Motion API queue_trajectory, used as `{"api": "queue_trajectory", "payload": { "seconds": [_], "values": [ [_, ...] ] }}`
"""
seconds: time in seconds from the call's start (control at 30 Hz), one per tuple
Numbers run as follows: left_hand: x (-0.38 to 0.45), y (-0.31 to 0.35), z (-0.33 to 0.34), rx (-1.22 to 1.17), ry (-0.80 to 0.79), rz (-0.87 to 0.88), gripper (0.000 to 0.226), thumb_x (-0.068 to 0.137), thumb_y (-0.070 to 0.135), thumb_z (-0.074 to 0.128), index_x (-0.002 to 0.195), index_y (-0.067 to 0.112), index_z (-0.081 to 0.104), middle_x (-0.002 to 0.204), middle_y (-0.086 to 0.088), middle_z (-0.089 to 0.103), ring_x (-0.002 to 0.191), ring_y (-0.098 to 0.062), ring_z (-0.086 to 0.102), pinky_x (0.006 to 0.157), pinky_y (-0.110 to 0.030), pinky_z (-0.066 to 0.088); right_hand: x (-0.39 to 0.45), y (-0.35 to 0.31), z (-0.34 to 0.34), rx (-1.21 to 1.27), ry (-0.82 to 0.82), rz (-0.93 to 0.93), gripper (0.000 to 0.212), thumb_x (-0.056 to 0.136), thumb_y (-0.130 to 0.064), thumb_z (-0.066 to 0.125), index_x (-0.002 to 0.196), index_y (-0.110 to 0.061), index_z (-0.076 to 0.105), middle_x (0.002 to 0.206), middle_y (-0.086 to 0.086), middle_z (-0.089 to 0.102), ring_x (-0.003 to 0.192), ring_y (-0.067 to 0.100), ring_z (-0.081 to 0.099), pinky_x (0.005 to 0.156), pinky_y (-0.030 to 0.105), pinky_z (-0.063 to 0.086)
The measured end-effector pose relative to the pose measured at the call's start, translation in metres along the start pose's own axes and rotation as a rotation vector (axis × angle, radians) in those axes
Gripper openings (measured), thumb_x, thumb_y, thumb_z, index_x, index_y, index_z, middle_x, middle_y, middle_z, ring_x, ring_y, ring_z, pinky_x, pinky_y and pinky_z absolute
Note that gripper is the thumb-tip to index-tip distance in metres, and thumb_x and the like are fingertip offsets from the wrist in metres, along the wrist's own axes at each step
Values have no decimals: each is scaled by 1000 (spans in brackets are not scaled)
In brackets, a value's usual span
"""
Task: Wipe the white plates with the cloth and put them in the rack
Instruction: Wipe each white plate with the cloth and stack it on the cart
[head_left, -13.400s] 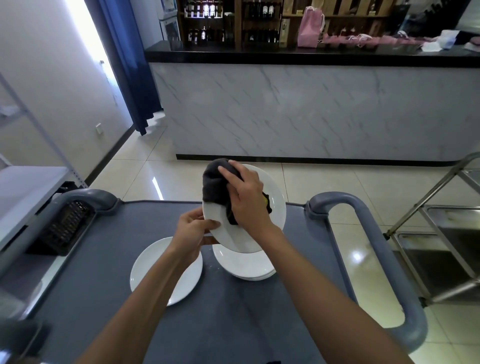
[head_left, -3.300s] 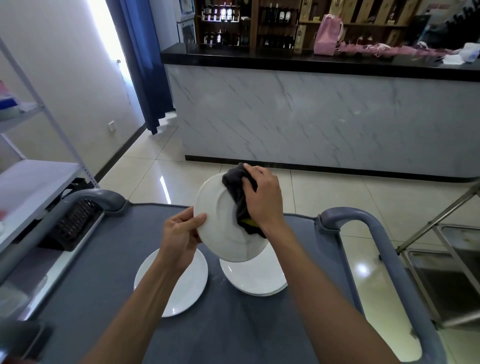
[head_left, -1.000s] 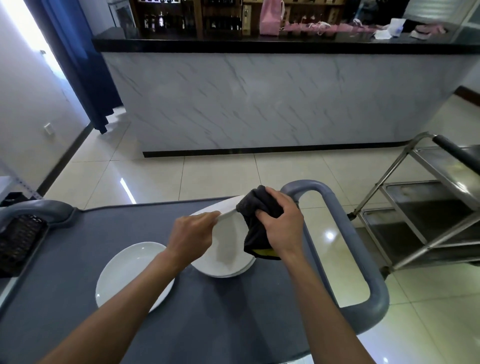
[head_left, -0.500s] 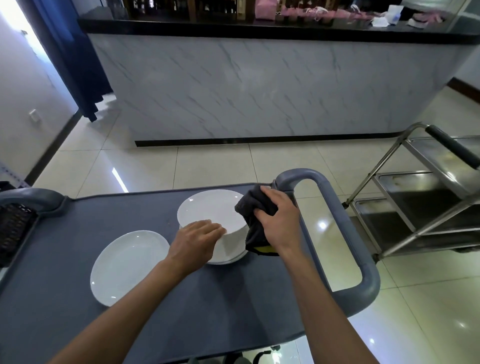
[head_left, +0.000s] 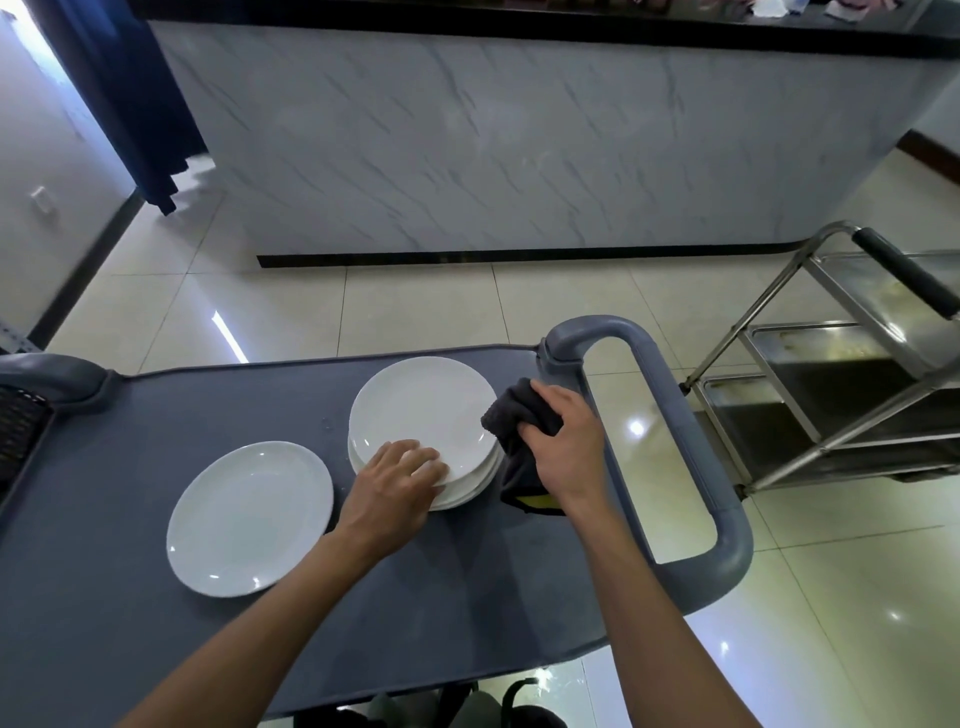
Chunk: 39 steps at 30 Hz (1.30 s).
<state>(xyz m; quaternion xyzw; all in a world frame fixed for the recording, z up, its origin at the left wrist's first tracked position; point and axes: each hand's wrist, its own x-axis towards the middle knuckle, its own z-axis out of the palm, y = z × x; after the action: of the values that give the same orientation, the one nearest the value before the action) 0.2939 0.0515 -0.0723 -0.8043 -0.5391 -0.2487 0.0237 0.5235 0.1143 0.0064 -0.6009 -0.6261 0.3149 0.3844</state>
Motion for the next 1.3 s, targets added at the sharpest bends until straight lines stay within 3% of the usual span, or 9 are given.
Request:
{"api": "queue_trajectory", "payload": {
  "seconds": [0.53,0.73,1.0,1.3],
  "values": [
    [-17,1,-5,-6,17,3,20,94,18,52,101,16,71,114,0,68,109,-31,59,89,-42,51,-3,8,18,11,-46,23,49,86,-7,73,133,-22,66,123,-13,59,110,0,55,89,-2,36],
    [-23,1,-5,-7,-6,42,25,80,1,67,101,16,72,111,2,69,107,-29,62,87,-36,49,-7,8,27,16,-36,10,50,83,-5,73,128,-24,68,121,-12,62,110,3,59,92,5,40],
    [-24,4,-11,-19,14,26,14,97,18,57,99,14,70,107,0,68,106,-29,61,88,-40,49,-10,-2,35,13,-56,-17,50,84,-5,72,130,-23,67,123,-11,62,109,2,59,90,0,38],
    [-35,-25,-34,28,84,-89,12,92,18,63,96,13,73,101,-3,67,100,-29,60,90,-45,48,-22,-34,69,14,-134,-99,51,81,-1,71,128,-23,68,121,-12,62,109,0,56,91,-1,33]
  ]
}}
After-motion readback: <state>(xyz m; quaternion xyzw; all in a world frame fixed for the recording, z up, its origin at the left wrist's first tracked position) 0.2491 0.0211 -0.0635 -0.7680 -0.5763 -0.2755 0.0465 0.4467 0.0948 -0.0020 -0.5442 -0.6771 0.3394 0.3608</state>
